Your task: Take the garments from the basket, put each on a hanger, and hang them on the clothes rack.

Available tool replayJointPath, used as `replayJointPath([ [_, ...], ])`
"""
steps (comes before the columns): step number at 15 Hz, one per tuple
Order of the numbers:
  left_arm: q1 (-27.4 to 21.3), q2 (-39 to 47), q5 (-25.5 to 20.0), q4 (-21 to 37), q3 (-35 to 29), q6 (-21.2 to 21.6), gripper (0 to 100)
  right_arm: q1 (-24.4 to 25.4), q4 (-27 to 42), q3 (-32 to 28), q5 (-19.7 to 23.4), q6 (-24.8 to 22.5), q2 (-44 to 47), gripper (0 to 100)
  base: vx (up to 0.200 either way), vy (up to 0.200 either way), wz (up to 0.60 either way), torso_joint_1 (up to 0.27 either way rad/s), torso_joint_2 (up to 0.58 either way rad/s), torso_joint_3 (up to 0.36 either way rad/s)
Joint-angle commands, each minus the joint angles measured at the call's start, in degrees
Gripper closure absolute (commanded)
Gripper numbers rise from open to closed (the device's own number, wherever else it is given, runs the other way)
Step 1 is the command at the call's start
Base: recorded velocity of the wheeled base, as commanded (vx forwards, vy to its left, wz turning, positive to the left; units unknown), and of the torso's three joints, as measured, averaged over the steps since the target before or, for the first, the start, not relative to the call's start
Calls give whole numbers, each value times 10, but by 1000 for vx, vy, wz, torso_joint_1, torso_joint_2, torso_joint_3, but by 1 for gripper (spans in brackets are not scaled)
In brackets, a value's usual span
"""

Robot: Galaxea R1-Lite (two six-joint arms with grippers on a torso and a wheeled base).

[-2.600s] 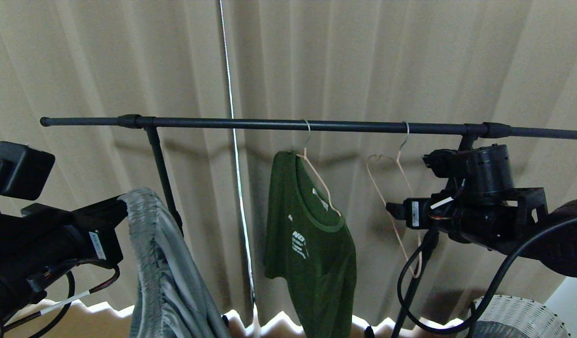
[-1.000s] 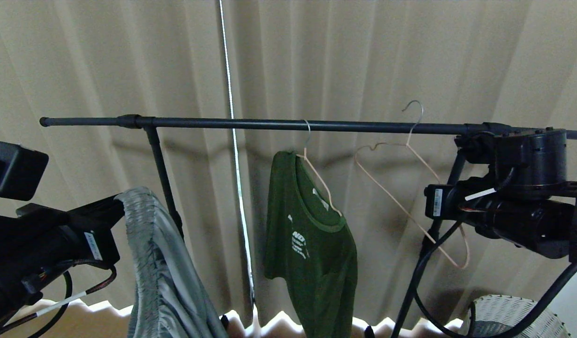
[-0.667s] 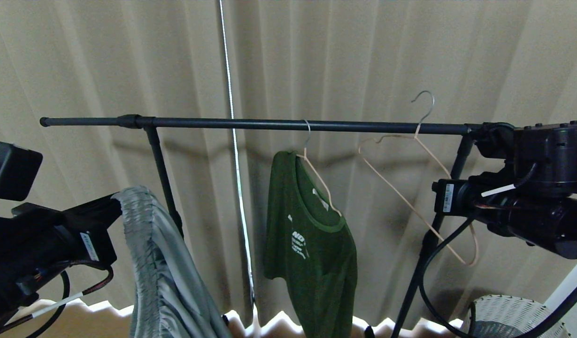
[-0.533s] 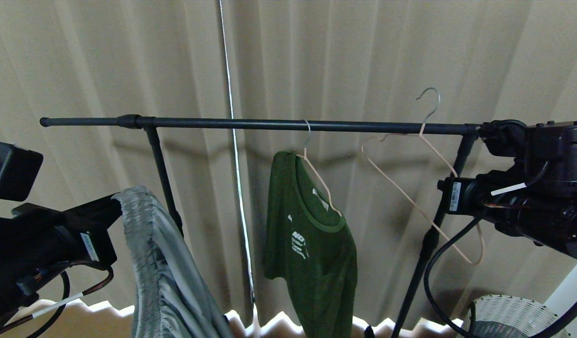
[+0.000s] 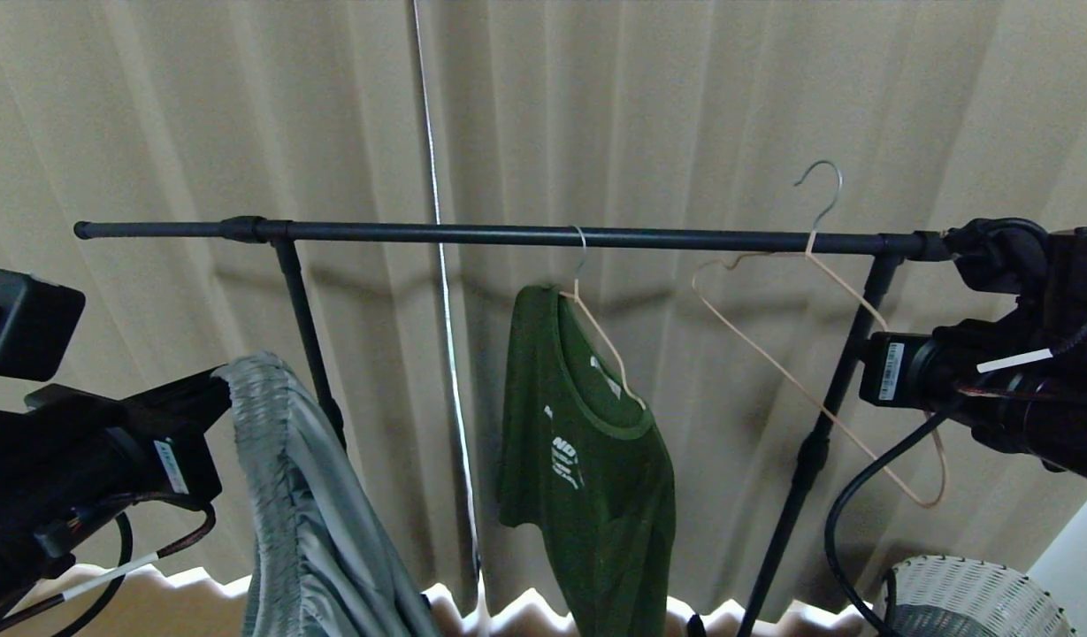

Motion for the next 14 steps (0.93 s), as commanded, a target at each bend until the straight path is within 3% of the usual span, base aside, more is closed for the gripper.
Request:
replayJointPath([
  [1,0,0,0,0,0,0,100,0,-2,1,0,-2,-15,100,0,0,0,0,0,0],
  [9,0,-2,0,-1,2,0,100,2,-23,33,3,-15,-43,100,0,0,0,0,0,0],
  [11,0,0,0,-1,4,1,100,3,-102,91,3,-58,-54,100,0,0,0,0,0,0],
  [14,0,-2,0,0,7,4,100,3,-166,124,4,-97,-53,100,0,0,0,0,0,0],
])
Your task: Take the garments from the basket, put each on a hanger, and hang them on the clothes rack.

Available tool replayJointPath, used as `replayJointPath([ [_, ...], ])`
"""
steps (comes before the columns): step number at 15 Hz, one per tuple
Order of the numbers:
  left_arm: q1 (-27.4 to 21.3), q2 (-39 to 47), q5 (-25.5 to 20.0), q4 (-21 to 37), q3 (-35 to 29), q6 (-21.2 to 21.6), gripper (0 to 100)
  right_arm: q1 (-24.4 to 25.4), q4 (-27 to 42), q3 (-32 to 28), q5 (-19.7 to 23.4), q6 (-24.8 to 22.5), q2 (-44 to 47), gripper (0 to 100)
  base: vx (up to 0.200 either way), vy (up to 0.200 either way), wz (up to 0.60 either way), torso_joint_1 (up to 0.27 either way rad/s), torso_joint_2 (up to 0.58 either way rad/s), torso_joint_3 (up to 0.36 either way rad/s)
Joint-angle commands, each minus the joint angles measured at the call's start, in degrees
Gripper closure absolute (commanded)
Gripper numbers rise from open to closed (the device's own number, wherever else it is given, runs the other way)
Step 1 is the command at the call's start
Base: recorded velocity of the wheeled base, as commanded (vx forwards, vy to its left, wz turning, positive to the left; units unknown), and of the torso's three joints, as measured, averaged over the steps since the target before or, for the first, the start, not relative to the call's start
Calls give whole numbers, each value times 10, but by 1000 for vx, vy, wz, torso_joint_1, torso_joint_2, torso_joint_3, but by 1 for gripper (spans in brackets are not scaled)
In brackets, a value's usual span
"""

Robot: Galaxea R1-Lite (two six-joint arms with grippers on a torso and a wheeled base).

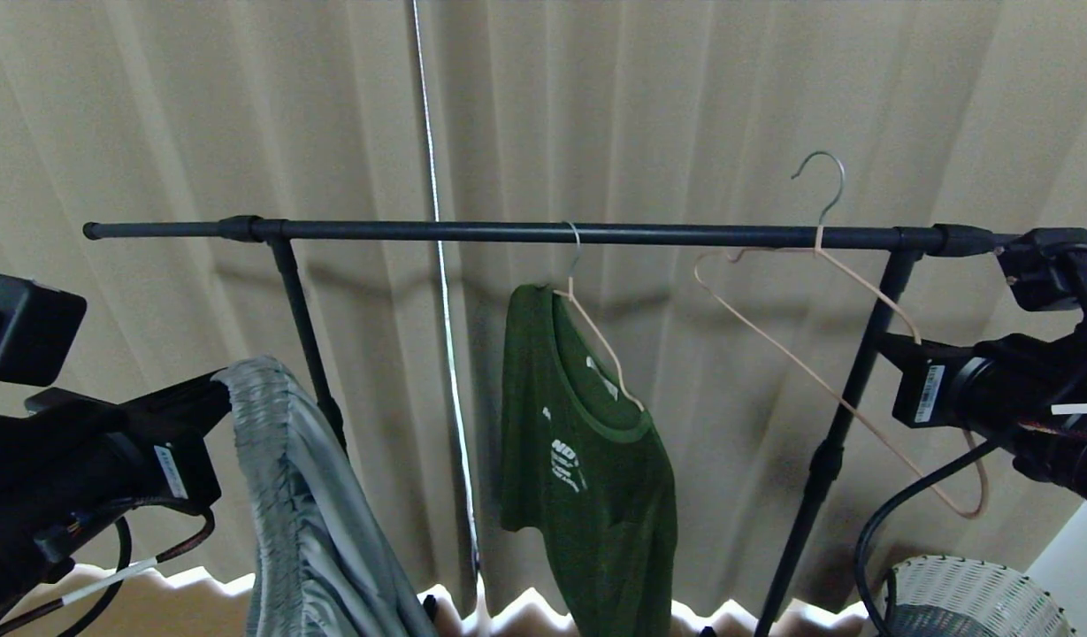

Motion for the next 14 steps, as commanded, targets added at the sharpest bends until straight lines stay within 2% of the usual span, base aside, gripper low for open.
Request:
replayJointPath([
  [1,0,1,0,0,3,5,100,0,-10,21,0,-6,-3,100,0,0,0,0,0,0],
  [5,0,1,0,0,3,7,100,-2,-10,34,3,-5,7,100,0,0,0,0,0,0],
  [8,0,1,0,-1,3,7,100,-9,-9,36,26,-3,13,100,0,0,0,0,0,0],
  [14,0,0,0,-1,3,7,100,-9,-10,77,28,-3,26,100,0,0,0,0,0,0],
])
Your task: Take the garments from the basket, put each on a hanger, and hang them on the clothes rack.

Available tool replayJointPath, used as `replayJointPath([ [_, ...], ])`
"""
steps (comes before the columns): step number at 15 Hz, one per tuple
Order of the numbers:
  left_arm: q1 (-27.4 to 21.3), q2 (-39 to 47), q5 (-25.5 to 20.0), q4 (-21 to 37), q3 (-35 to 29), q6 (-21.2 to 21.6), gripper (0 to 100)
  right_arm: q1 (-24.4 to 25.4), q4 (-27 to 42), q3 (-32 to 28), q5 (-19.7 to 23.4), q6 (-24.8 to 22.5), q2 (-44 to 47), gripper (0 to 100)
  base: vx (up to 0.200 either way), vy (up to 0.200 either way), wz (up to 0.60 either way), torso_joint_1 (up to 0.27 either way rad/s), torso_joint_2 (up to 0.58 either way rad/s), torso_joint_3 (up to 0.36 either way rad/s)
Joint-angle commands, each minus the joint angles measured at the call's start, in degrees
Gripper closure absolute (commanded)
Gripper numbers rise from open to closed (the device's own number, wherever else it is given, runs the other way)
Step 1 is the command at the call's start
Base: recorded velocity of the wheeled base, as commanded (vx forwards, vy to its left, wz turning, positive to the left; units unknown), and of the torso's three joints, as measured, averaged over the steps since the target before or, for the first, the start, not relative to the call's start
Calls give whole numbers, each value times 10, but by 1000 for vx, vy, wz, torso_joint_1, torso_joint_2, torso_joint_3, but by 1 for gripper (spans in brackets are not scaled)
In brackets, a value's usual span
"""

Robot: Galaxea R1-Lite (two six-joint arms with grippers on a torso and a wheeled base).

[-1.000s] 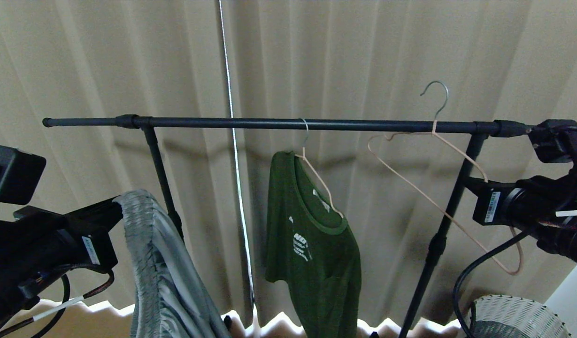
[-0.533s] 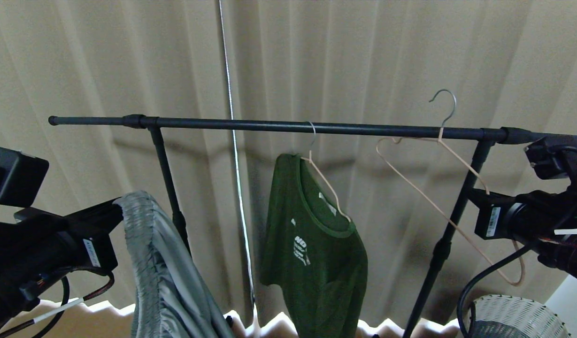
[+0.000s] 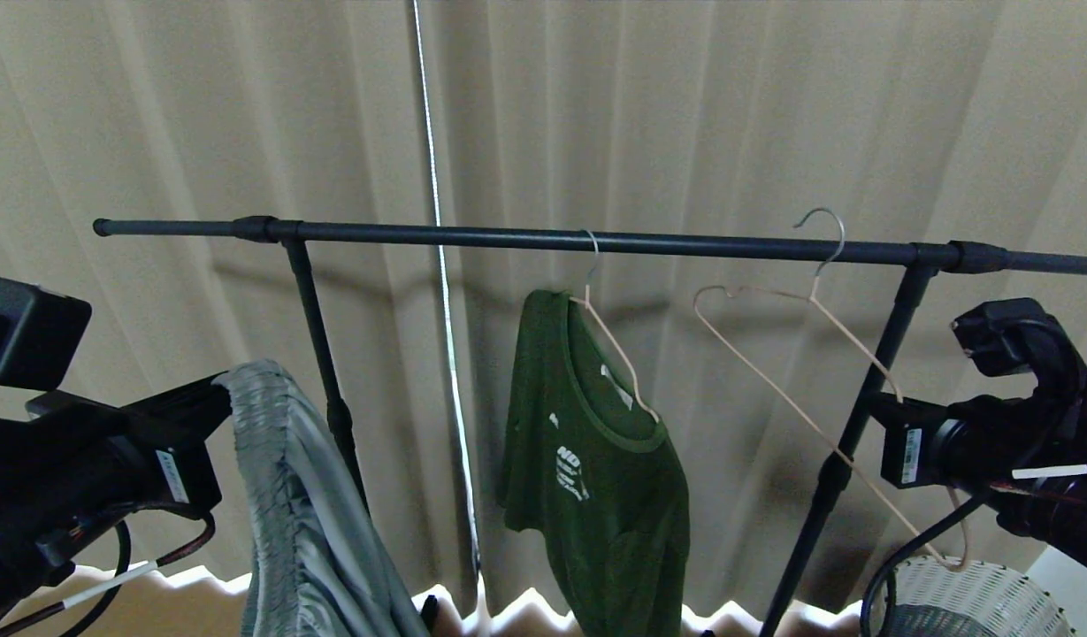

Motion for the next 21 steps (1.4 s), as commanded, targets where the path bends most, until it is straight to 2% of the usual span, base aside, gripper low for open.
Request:
replayJointPath([
  [1,0,-1,0,0,0,0,100,0,0,15,-1,1,3,100,0,0,0,0,0,0],
  [6,0,-12,1,-1,7,10,100,0,0,19,-1,3,-32,100,0,0,0,0,0,0],
  [21,16,-32,1,0,54,7,100,0,1,54,-1,2,-77,100,-200,0,0,-3,4,3],
])
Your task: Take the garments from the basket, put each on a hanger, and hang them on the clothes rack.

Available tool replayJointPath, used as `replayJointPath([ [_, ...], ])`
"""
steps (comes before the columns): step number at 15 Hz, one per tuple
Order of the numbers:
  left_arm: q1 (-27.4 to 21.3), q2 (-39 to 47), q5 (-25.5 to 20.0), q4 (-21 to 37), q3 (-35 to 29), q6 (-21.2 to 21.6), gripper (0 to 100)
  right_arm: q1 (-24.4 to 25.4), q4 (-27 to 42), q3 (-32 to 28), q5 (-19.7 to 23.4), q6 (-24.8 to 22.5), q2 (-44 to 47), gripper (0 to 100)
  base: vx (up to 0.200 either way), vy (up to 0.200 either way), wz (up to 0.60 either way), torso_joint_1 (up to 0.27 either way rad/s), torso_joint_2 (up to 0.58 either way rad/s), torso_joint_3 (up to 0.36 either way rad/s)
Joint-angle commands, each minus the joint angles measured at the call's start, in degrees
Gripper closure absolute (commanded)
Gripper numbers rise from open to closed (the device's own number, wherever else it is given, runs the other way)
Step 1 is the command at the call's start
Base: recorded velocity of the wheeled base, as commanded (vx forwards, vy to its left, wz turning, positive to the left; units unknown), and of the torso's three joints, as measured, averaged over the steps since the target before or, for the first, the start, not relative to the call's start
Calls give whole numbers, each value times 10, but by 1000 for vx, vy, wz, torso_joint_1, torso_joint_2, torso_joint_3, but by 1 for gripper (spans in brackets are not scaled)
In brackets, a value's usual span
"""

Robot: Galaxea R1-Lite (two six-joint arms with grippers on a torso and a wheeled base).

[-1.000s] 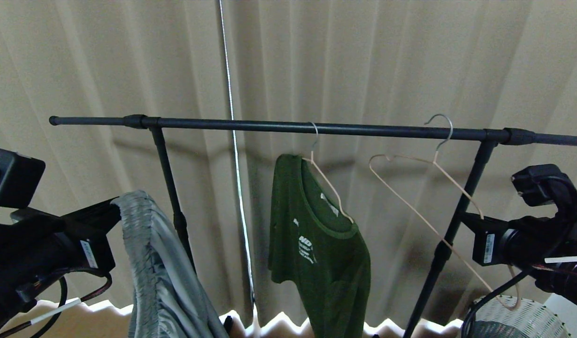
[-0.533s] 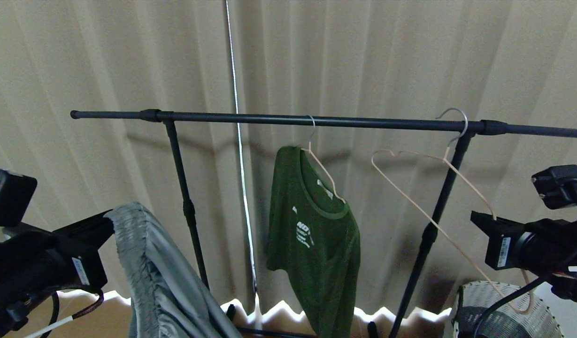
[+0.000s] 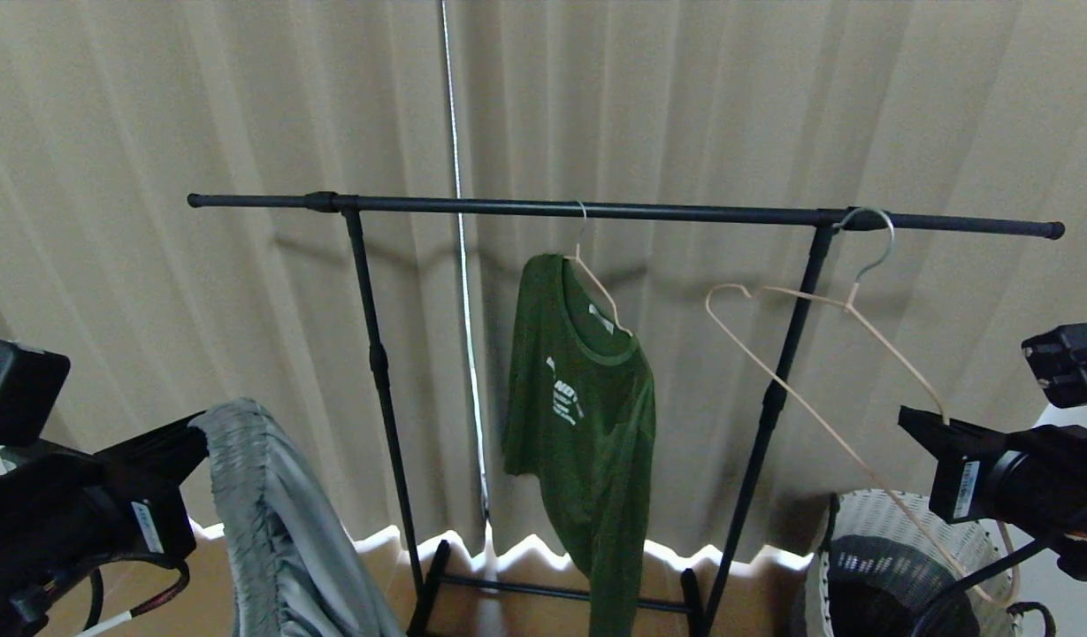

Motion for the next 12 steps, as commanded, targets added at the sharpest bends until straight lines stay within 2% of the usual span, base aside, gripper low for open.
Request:
replayJointPath([
  [1,1,1,0,-1,1,1,100,0,0,1,0,0,-3,100,-200,0,0,7,2,2],
  [3,1,0,0,0,1,1,100,0,0,1,3,1,-3,100,-200,0,0,7,7,5],
  [9,0,6,0,0,-4,1,100,2,-1,8,20,2,-5,100,0,0,0,0,0,0],
  [12,-1,39,4,1,-26,0,100,5,-1,8,37,2,-7,100,0,0,0,0,0,0],
])
